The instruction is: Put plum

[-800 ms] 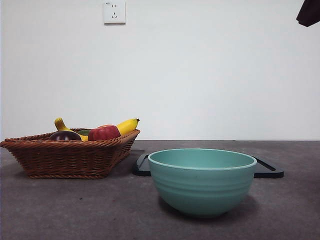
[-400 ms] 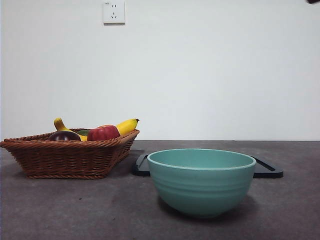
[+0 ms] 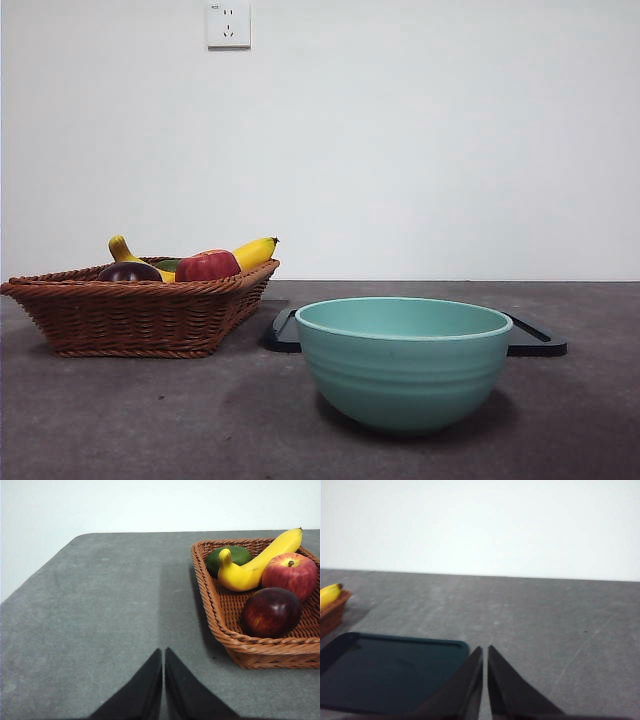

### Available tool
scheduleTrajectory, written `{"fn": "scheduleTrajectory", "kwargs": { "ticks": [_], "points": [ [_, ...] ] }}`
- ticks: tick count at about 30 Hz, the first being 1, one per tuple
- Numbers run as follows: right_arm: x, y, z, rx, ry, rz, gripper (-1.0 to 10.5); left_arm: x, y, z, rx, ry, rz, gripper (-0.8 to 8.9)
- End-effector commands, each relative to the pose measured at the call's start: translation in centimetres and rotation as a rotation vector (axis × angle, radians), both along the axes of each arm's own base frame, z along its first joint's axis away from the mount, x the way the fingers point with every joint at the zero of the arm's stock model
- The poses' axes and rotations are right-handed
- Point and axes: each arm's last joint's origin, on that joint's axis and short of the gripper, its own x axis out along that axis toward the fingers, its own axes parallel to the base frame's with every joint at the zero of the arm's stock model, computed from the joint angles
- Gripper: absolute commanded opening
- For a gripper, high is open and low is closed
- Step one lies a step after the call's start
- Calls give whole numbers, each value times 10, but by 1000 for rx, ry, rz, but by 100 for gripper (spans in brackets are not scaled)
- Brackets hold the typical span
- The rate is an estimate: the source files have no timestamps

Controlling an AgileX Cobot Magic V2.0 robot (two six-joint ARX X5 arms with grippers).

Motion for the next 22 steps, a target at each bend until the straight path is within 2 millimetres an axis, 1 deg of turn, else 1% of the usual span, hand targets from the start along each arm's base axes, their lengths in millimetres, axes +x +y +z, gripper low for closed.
{"fn": "scheduleTrajectory", "kwargs": {
  "ticks": [1,8,13,19,22],
  "points": [
    [-2,-1,-8,-10,-46,-24,6,1,0,-7,-3,25,7,8],
    [-3,-2,-32,-10,-66,-40,6,1,0,-7,-3,25,8,8],
    [-2,-2,-48,5,-33,-40,6,1,0,-7,-3,25,8,8],
    [-2,-2,-53,2,26,-42,6,1,0,-7,-3,25,8,8],
    [-2,-2,-60,1,94,-42,6,1,0,-7,-3,25,8,8]
  ]
}}
